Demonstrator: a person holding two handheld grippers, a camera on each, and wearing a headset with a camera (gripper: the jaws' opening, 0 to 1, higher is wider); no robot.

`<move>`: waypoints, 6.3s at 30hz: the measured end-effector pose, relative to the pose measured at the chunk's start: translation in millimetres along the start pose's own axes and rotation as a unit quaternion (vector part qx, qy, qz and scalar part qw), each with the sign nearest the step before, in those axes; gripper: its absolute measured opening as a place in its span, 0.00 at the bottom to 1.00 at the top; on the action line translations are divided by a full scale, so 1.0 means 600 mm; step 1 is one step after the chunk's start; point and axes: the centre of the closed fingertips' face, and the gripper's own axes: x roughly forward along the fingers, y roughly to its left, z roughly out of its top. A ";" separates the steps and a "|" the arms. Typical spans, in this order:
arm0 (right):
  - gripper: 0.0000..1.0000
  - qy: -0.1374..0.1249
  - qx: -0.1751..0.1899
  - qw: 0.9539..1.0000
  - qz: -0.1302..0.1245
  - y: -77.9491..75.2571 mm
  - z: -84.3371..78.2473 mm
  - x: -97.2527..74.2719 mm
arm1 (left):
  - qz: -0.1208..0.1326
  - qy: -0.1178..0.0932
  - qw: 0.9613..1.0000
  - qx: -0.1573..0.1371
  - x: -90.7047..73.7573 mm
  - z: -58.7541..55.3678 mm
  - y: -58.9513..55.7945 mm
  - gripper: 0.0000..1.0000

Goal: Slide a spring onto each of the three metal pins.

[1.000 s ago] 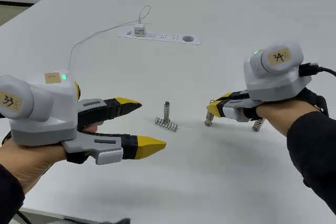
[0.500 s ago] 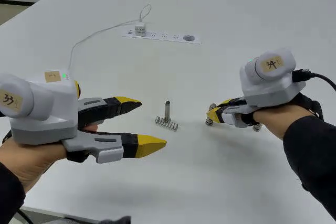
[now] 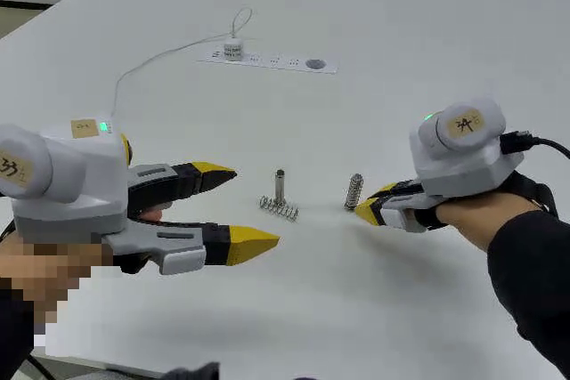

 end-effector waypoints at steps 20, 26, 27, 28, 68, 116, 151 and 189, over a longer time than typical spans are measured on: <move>0.15 -0.017 -0.045 0.998 0.045 0.075 0.042 0.029 | -0.001 0.000 1.000 0.003 -0.001 0.002 -0.001 0.64; 0.16 -0.016 -0.054 0.997 0.056 0.086 0.055 0.051 | -0.001 0.002 1.000 0.002 -0.002 0.001 -0.001 0.64; 0.16 -0.015 -0.056 0.997 0.058 0.089 0.055 0.056 | -0.001 0.001 1.000 0.002 -0.002 0.001 -0.001 0.64; 0.16 -0.013 -0.059 0.996 0.059 0.091 0.055 0.059 | -0.001 0.001 1.000 0.001 -0.002 0.001 -0.001 0.64; 0.12 0.016 -0.118 0.990 0.069 0.118 0.053 0.090 | -0.001 0.011 1.000 -0.003 -0.005 -0.010 0.001 0.64; 0.11 -0.021 -0.159 0.977 0.137 0.240 0.145 -0.064 | -0.034 0.031 0.994 0.094 0.009 -0.020 -0.026 0.12; 0.11 -0.079 -0.136 0.981 0.115 0.215 0.191 -0.070 | -0.017 0.021 0.999 0.034 0.002 -0.015 -0.011 0.40; 0.11 -0.144 -0.085 0.986 0.024 0.103 0.216 0.014 | 0.010 0.013 1.000 0.006 -0.014 -0.016 0.005 0.53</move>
